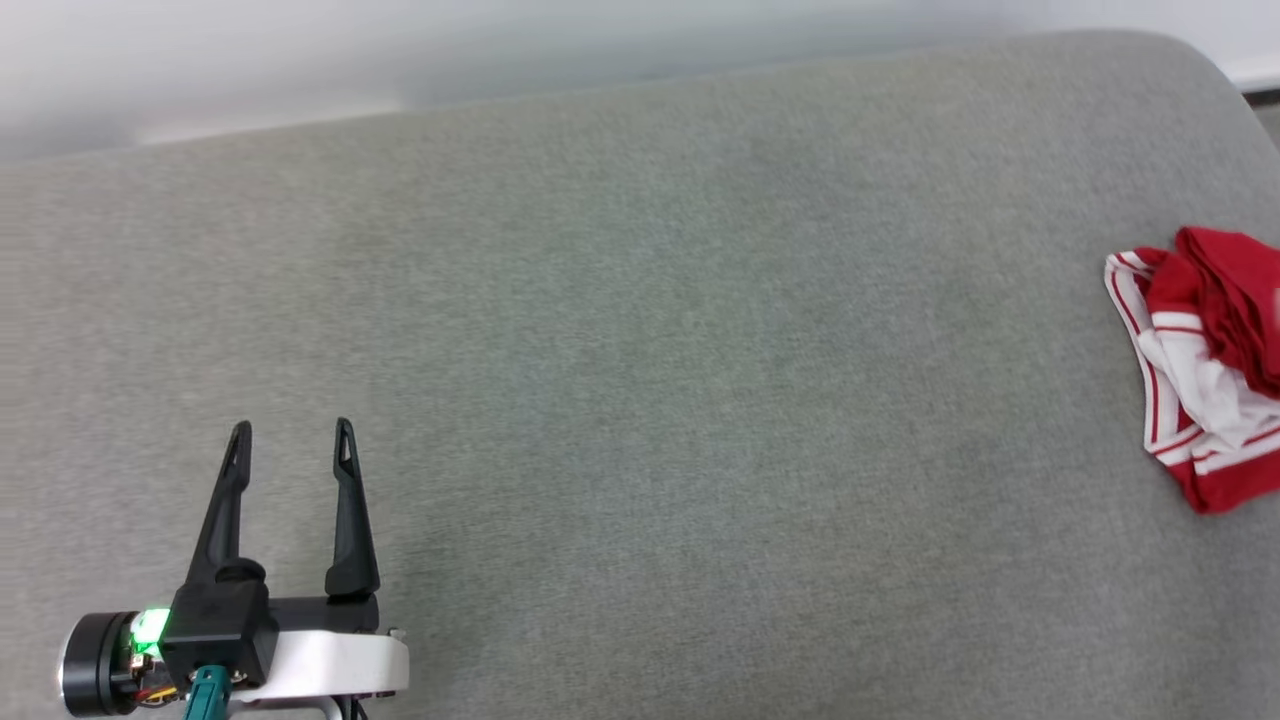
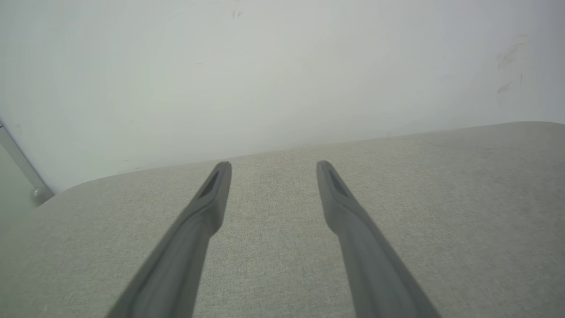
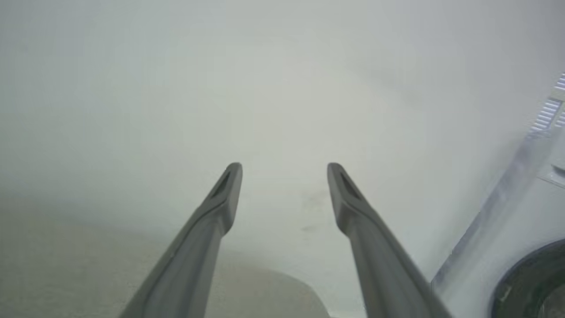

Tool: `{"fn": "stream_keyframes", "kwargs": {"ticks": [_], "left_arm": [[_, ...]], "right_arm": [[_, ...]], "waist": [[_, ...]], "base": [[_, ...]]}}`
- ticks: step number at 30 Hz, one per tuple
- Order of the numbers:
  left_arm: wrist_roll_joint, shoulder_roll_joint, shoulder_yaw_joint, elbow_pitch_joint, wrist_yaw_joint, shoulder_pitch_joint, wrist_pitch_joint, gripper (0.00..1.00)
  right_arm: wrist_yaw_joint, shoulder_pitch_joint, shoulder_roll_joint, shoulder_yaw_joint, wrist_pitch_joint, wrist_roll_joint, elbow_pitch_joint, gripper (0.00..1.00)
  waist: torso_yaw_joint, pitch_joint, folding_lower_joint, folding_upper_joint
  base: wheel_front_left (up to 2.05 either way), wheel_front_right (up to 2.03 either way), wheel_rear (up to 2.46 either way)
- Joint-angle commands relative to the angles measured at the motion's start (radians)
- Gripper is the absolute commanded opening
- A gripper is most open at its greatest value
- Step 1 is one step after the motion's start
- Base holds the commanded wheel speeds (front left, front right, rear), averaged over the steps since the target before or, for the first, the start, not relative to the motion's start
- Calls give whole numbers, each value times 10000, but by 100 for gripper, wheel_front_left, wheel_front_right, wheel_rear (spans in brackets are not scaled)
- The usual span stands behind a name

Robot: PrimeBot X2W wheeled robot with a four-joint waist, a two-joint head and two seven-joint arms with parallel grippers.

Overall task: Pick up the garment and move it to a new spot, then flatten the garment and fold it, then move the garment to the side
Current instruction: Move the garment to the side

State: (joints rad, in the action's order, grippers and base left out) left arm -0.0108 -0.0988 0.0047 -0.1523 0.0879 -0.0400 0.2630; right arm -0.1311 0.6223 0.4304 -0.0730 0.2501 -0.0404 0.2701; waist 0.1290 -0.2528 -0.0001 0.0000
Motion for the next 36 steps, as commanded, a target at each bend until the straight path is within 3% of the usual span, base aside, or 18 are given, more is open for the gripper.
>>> {"fn": "stream_keyframes", "kwargs": {"ticks": [1, 6, 14, 22, 36], "left_arm": [[39, 12, -2, 23, 9, -137, 20, 100], [45, 52, -61, 137, -29, -309, 20, 100], [57, 101, -155, 360, -129, -556, 20, 100], [-15, 127, -163, 597, -246, -809, 20, 100], [-88, 209, -57, 870, -598, -1381, 20, 100]], "right_arm": [[7, -266, -230, 1, 55, -159, -172, 100], [7, -1765, -1451, -50, 135, -313, -1334, 100], [7, -3910, -2717, -13, 145, -562, -2171, 100], [7, -5564, -3338, 66, 145, -734, -2311, 100], [6, -7263, -3734, -65, 145, -958, -2862, 100]], "waist": [[-297, 326, 1, 0], [-668, 765, 1, 0], [-1032, 1256, 1, 0], [-1150, 1763, 1, 0], [-1286, 2534, 1, 0]], "base": [[0, 0, 0], [0, 0, 0], [0, 0, 0], [0, 0, 0], [0, 0, 0]]}}
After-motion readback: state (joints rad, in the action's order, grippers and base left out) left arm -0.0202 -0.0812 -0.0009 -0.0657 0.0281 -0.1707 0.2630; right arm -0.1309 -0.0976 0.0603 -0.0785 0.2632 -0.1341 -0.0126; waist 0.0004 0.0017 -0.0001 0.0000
